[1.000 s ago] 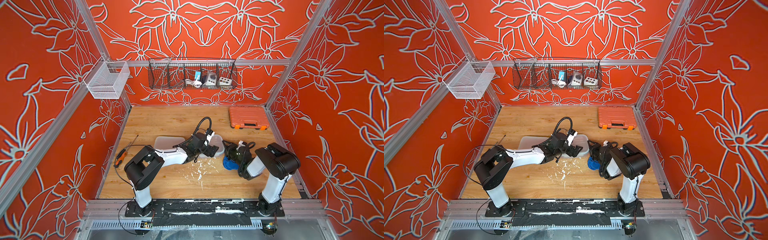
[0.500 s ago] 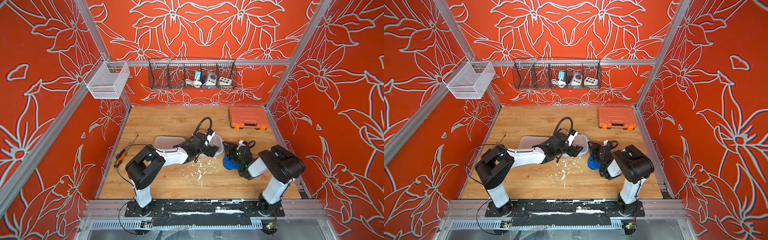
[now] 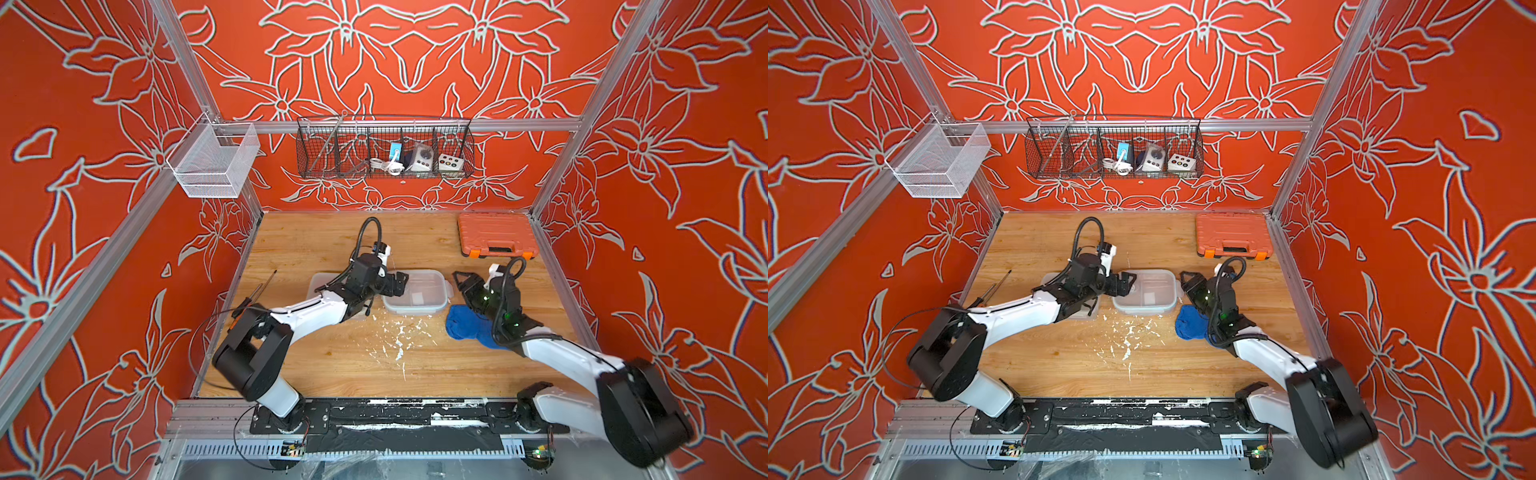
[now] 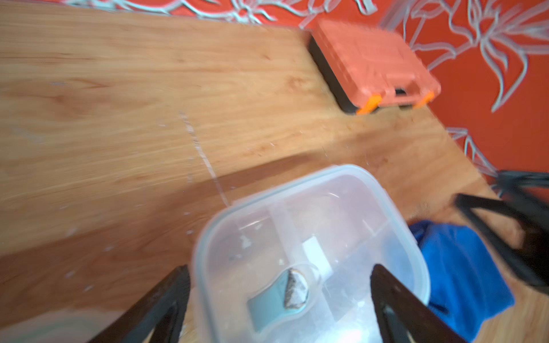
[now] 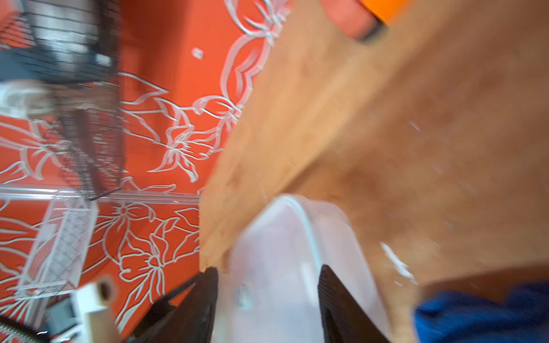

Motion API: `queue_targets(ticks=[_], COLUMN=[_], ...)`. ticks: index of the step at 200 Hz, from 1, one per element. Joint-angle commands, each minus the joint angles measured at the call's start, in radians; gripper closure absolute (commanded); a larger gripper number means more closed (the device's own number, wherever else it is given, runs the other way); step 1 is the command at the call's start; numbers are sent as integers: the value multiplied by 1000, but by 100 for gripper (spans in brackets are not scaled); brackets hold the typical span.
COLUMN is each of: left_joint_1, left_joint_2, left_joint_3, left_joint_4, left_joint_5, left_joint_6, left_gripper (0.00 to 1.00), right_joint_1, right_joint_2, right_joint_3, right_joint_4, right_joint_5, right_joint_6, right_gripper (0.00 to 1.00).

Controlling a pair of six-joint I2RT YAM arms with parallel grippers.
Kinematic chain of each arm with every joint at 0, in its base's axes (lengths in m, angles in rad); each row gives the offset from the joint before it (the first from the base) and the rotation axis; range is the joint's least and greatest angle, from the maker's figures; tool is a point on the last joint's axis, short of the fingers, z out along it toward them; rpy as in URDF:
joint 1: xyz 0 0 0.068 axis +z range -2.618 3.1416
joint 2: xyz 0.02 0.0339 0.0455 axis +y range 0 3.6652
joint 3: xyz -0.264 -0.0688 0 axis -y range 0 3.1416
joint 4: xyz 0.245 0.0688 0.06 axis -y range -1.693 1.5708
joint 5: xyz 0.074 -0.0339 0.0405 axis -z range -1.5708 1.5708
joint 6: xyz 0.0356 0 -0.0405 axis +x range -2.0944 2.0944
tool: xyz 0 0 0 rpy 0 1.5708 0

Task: Wipe the insides of the lunch boxes
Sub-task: Open the fastener of the lunch box, then move the lunch box to the center of the board.

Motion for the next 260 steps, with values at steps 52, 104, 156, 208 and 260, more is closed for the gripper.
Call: queue_targets(ticks=[52, 104, 156, 208, 260], left_joint_1=[-12, -11, -14, -70, -82], left_joint_2=[36, 118, 199, 271, 241], left_joint_3=[-2, 34, 81, 207, 194], left_joint_4=[-133, -185, -136, -118, -78], left_joint_5=[-16, -6, 63, 91, 66], left_joint_6=[-186, -270, -279, -245, -300], left_gripper=[8, 9, 11, 11, 10], right_joint_1=[-45, -16, -14, -16, -14], right_joint_2=[-85, 48, 43, 60, 146], right_joint_3=[171, 316, 316, 320, 345], right_joint_4=[-574, -596, -614, -615, -590], right_joint_5=[-10, -59, -26, -18, -28], right_joint_6=[-334, -459, -502, -531, -579], right_gripper=[39, 39, 38, 37, 38])
